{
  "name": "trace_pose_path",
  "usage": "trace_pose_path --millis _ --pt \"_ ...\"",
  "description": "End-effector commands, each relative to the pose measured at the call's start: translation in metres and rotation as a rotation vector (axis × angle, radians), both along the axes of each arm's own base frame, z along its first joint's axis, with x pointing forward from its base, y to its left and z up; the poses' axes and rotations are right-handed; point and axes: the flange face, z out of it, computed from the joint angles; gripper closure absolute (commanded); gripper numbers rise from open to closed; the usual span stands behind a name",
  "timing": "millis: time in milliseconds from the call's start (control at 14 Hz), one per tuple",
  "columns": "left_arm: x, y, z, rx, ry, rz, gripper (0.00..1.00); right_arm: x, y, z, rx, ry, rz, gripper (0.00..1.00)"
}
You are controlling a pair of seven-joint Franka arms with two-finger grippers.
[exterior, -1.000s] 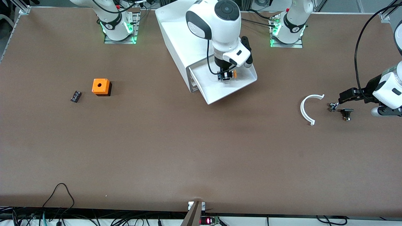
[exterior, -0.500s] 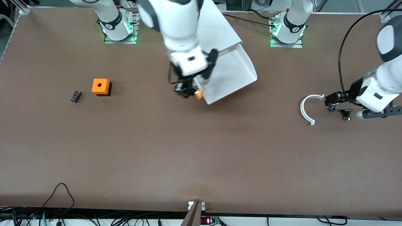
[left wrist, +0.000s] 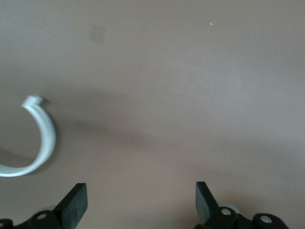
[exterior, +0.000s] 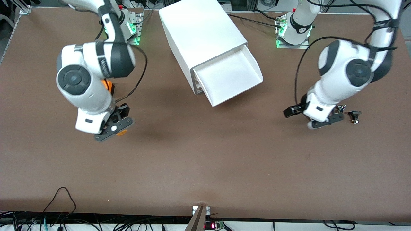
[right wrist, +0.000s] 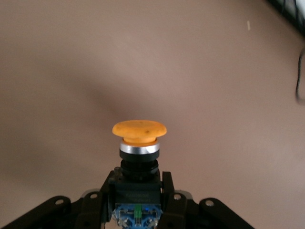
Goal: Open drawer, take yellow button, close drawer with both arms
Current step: 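Carry the button toward the orange box while the left gripper reaches the drawer, then push the drawer shut with the left gripper while the right gripper lowers the button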
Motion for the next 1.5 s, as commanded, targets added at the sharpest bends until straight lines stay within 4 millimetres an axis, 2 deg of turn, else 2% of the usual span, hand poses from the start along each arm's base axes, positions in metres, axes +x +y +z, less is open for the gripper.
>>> trace_pose_path --millis 0,214,357,500,571,643,786,929,1000,1071,1143,1286,1429 --pt "-0.017 -0.039 -0.029 -0.012 0.002 0.033 0.00 -0.012 -0.043 -0.045 0.021 0.001 -0.175 0.71" --pt "-0.033 -0.075 -0.046 -0.018 0.026 0.021 0.00 -0.025 -0.103 -0.102 0.013 0.006 -0.320 0.69" --pt "-0.054 -0.104 -0.054 -0.029 0.062 0.017 0.00 -0.034 -0.148 -0.139 0.017 -0.027 -0.353 0.68" --pt "-0.078 -0.137 -0.056 -0.064 0.110 0.060 0.00 -0.054 -0.172 -0.179 0.027 -0.083 -0.302 0.69" --pt "-0.092 -0.153 -0.057 -0.062 0.125 0.054 0.00 -0.067 -0.191 -0.198 0.028 -0.111 -0.292 0.69" --pt "-0.106 -0.167 -0.060 -0.060 0.138 0.033 0.00 -0.079 -0.209 -0.213 0.035 -0.138 -0.276 0.69" --pt "-0.136 -0.188 -0.070 -0.049 0.170 -0.025 0.00 -0.095 -0.227 -0.233 0.067 -0.150 -0.270 0.69" --pt "-0.163 -0.204 -0.075 -0.044 0.204 -0.049 0.00 -0.099 -0.243 -0.240 0.089 -0.130 -0.262 0.68" --pt "-0.172 -0.212 -0.074 -0.063 0.227 -0.032 0.00 -0.100 -0.243 -0.241 0.096 -0.125 -0.265 0.62" --pt "-0.182 -0.220 -0.075 -0.081 0.251 -0.027 0.00 -0.099 -0.241 -0.240 0.101 -0.130 -0.281 0.38" --pt "-0.191 -0.229 -0.074 -0.092 0.262 -0.039 0.00 -0.097 -0.237 -0.235 0.109 -0.138 -0.296 0.00" --pt "-0.203 -0.240 -0.072 -0.095 0.269 -0.064 0.00 -0.089 -0.223 -0.217 0.127 -0.126 -0.348 0.00" --pt "-0.210 -0.247 -0.070 -0.096 0.270 -0.080 0.00 -0.074 -0.214 -0.189 0.135 -0.080 -0.374 0.00"
